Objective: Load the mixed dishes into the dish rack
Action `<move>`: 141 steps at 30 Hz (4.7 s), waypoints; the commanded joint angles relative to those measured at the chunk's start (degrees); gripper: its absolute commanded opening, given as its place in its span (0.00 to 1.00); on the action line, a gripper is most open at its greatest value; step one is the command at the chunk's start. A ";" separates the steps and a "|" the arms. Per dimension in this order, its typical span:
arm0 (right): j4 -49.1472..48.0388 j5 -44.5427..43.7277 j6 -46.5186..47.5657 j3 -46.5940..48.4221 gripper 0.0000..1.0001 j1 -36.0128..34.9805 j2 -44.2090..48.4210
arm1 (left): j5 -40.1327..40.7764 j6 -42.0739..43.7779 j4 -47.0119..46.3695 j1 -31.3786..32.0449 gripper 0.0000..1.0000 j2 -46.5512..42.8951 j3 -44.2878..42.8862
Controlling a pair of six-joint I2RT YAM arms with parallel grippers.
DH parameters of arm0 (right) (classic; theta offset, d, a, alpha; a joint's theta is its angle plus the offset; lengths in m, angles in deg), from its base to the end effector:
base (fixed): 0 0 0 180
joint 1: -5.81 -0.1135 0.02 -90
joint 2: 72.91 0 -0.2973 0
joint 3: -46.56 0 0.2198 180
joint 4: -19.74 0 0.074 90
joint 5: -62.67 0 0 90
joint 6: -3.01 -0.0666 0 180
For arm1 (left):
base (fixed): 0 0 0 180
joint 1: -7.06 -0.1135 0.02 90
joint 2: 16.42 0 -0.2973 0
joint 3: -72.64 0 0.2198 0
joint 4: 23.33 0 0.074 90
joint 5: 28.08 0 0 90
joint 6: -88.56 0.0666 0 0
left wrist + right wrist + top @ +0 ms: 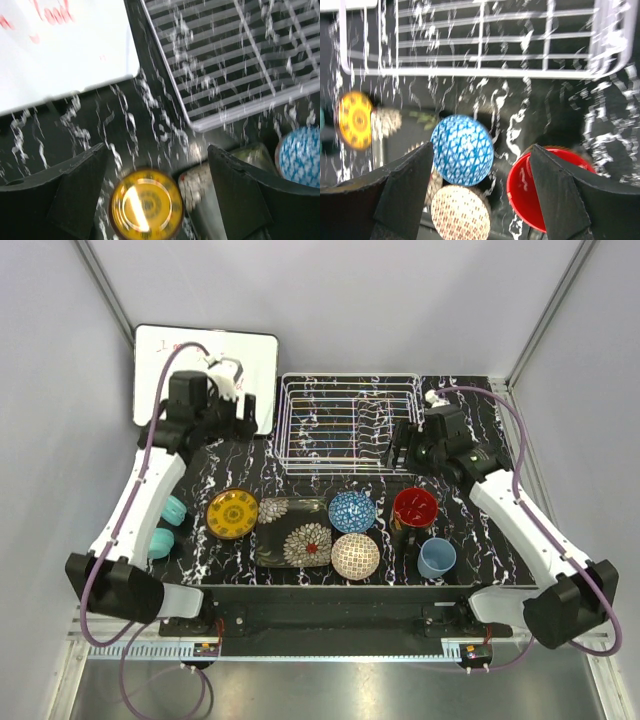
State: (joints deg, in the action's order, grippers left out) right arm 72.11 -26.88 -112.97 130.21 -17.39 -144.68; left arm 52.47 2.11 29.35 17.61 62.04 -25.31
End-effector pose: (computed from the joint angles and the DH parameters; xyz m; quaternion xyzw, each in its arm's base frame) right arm 0.2287 0.0986 0.3498 0.0204 0.9079 0.1775 0.3793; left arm 0.2778 -0.0629 0.4017 0.1465 0.8652 -0.1013 0.4688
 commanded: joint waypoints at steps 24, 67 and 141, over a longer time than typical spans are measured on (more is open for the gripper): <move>-9.20 -1.15 -1.00 -7.69 0.79 -13.09 -22.01 | 2.25 3.57 0.69 -3.43 0.83 -6.82 12.14; 16.81 -21.53 6.89 22.42 0.00 -15.56 -13.40 | 0.14 5.06 -4.85 -6.68 0.82 -4.54 15.67; 5.22 -78.14 32.31 66.58 0.82 -9.84 -67.83 | 2.16 7.61 0.16 -9.49 0.82 -7.44 14.60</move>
State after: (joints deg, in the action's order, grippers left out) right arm 78.91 -105.11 -80.10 197.42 -25.65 -221.57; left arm 54.20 8.84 30.29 8.56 56.02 -9.07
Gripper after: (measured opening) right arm 0.812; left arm 0.826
